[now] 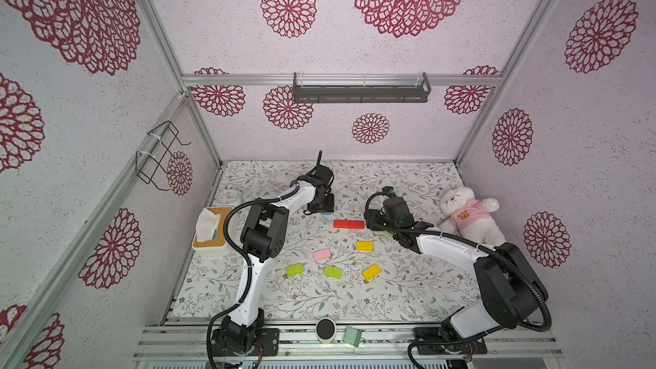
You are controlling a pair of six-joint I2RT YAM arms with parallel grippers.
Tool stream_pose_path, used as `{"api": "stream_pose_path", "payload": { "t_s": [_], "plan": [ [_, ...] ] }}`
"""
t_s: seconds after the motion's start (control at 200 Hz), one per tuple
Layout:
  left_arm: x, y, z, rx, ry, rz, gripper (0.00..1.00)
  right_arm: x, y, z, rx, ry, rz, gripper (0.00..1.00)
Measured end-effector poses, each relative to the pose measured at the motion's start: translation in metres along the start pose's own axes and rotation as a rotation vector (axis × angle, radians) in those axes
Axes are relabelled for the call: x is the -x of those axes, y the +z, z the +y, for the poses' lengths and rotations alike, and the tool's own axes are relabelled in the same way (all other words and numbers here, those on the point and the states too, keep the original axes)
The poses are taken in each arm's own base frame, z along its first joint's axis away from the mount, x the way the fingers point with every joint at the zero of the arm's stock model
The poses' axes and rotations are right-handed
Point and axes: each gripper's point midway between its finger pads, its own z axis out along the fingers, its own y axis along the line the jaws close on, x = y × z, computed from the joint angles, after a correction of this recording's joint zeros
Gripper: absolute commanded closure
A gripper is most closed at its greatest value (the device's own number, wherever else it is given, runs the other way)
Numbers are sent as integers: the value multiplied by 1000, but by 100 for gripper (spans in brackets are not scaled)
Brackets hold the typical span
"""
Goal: Assemble a carrot with building blocks
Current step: Assemble the building block at the center of the board.
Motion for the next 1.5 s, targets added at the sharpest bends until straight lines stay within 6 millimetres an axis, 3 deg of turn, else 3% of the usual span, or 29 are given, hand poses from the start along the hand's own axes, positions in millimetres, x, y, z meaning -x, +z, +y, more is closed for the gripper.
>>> {"api": "stream_pose_path", "payload": {
  "t_s": [0.455, 0.931, 1.496],
  "plan": [
    [-1, 0, -5, -17, 0, 5, 48, 0, 0, 0, 1, 0, -2, 39],
    [-12, 2, -23, -35, 16, 16, 47, 1, 0, 1, 3, 1, -6, 39],
    [-14, 3, -25, -38, 8, 10, 43, 0, 1, 0, 5, 3, -8, 39]
  ]
}}
